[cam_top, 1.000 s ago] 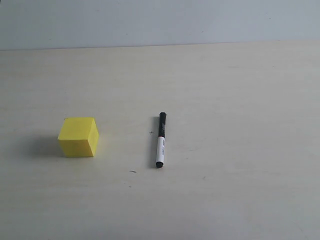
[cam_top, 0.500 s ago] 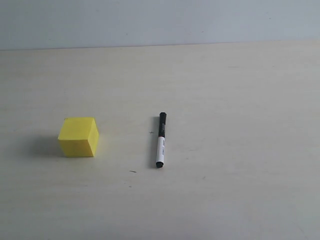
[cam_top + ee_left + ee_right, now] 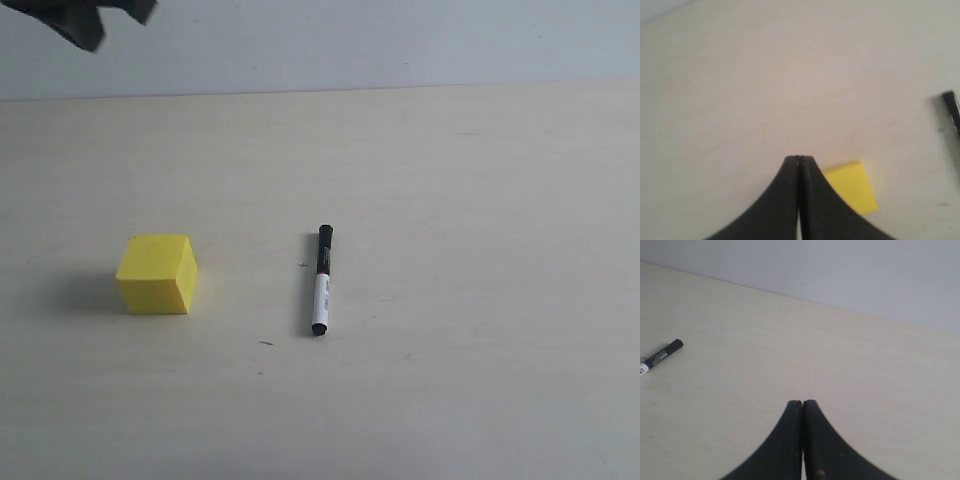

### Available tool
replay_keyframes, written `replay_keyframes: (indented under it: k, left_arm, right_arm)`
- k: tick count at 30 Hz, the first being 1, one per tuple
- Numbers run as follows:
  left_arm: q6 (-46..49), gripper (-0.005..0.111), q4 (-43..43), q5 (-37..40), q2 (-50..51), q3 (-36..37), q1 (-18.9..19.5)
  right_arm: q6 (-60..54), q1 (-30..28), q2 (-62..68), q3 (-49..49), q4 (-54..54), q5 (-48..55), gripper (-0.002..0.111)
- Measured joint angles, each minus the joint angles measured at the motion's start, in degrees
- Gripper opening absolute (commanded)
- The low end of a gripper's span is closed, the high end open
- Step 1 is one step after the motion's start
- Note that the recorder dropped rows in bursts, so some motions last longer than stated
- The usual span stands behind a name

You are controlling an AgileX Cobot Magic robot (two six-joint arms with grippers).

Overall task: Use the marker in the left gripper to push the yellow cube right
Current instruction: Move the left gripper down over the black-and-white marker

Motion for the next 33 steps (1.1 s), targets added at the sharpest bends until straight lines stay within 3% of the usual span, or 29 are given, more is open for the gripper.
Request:
replay_keyframes:
  k: [5, 12, 14, 22, 27, 33]
  left_arm:
    - [-0.2, 0.007, -1.0, 2.1, 9.0, -3.5, -8.6]
    - [-2.5, 0.045, -2.0, 2.3, 21.0, -8.0, -15.9]
    - [-4.2, 0.049, -2.3, 2.5, 23.4, -8.9, -17.0]
    - [-5.5, 0.047, -3.1, 2.6, 28.3, -9.0, -18.1]
    - [-6.1, 0.047, -10.3, -0.5, 28.3, -9.2, -18.1]
    - [-9.1, 0.047, -12.3, -2.2, 28.3, -8.7, -18.2]
  right_arm:
    - [0.0, 0.0, 0.0, 0.0, 0.0, 0.0, 0.000]
    - [0.0, 0.0, 0.0, 0.0, 0.0, 0.0, 0.000]
    - [0.0, 0.0, 0.0, 0.0, 0.0, 0.0, 0.000]
    - [0.0, 0.0, 0.0, 0.0, 0.0, 0.0, 0.000]
    - [0.0, 0.0, 0.0, 0.0, 0.0, 0.0, 0.000]
    - [0.0, 0.0, 0.0, 0.0, 0.0, 0.0, 0.000]
